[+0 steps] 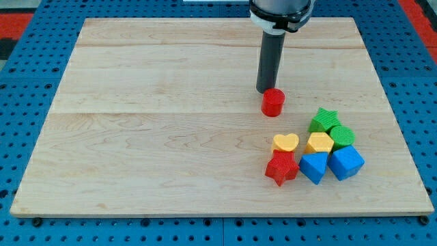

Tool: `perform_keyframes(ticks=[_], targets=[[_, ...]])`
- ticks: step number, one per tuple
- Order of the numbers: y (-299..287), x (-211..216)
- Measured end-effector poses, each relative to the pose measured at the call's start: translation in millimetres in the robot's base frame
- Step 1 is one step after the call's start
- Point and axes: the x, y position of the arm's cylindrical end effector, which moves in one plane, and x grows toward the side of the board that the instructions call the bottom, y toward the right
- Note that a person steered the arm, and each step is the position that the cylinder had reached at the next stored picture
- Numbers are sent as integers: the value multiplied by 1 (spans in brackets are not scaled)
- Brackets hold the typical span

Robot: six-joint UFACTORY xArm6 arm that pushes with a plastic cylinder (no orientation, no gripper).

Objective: Push the red circle closer to the green star

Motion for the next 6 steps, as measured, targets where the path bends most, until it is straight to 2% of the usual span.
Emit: perform_keyframes(ticks=[2,4,5,6], targets=[[12,57],[-10,60],[-3,97],[7,102]])
